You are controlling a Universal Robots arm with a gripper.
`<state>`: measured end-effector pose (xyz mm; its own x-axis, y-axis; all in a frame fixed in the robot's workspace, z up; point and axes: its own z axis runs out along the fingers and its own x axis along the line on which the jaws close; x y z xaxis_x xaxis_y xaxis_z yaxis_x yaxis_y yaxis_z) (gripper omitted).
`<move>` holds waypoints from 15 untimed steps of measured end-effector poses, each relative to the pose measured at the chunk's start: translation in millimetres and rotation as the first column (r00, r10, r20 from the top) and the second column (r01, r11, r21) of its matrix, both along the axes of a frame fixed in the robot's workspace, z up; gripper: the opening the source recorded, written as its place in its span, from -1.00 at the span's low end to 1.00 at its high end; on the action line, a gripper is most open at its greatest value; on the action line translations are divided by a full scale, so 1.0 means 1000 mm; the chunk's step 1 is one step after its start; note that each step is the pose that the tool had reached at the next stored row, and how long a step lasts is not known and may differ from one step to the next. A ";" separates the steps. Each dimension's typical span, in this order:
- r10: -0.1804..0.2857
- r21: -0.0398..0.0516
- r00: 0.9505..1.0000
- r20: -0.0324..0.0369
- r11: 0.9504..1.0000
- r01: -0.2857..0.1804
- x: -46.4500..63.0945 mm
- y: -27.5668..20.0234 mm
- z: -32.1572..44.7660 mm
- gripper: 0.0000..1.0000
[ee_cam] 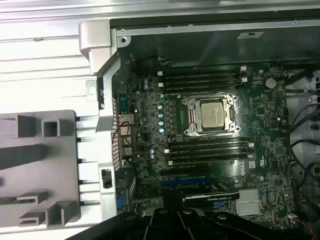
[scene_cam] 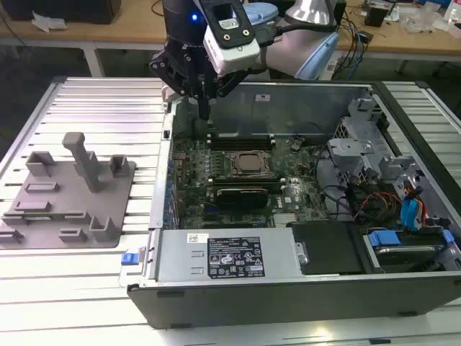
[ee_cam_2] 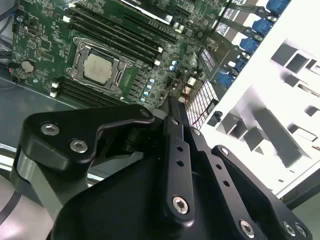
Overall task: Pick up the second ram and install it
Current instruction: 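Reach for the second ram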
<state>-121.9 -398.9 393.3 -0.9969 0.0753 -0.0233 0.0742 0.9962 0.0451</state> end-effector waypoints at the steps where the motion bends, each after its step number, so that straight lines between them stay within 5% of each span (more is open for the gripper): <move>1: 0.000 0.000 1.000 0.000 1.000 0.000 0.000 0.0000 0.0000 -0.84; 9: 0.000 0.000 1.000 0.000 1.000 0.000 0.000 0.0000 0.0000 -0.84; 15: 0.000 0.000 1.000 0.000 1.000 0.000 -0.016 0.0000 -0.0001 -0.84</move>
